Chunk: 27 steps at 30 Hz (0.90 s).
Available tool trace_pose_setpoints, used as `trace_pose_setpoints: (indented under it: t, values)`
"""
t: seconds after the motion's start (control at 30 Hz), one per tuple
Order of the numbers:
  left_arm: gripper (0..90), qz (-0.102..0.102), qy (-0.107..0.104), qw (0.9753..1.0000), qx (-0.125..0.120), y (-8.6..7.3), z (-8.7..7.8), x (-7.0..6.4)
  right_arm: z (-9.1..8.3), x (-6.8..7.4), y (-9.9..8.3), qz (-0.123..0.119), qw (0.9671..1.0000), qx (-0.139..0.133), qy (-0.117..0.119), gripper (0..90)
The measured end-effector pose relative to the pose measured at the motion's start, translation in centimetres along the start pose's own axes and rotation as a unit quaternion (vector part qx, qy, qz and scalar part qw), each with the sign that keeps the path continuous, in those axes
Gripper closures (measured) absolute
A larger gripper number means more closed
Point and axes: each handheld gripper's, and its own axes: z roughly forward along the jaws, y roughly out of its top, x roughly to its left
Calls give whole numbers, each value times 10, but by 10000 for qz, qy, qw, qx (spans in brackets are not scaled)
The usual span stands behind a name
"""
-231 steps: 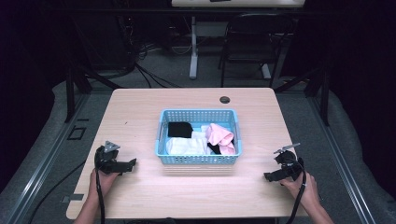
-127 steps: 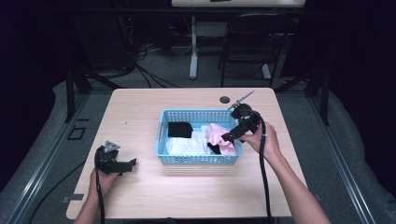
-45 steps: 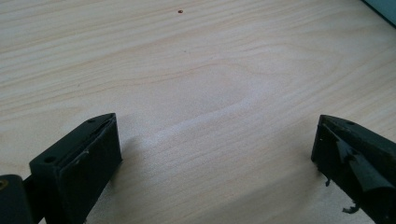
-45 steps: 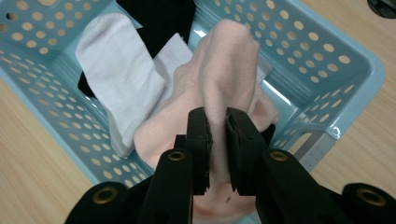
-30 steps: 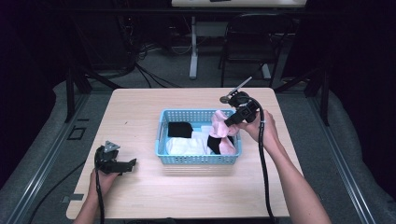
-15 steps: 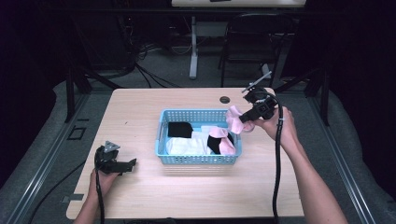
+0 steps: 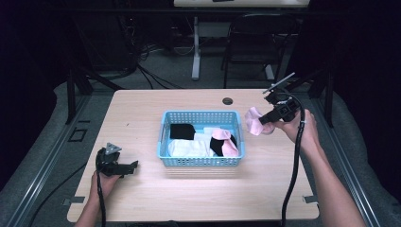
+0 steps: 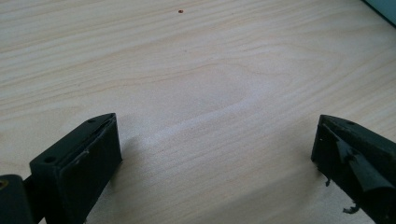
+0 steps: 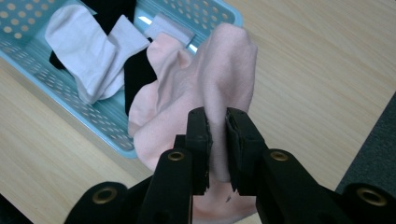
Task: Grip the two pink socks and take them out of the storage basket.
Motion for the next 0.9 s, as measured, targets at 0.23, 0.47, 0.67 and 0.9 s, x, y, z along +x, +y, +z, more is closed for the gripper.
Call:
trace_pose_setpoints:
  t: [0.23,0.47,0.67,0.9]
  values:
    - [12,15,-1,10000,12,0,0,0,-3,-11,-7,119,9999,53,-98,798]
    - [12,14,-4,10000,13,0,0,0,3,-25,-15,269,9989,309,-242,800]
    - [12,12,-1,10000,12,0,0,0,13,-37,-26,425,9973,504,-330,802]
    - [12,7,2,10000,10,0,0,0,27,-47,-38,618,9955,611,-367,803]
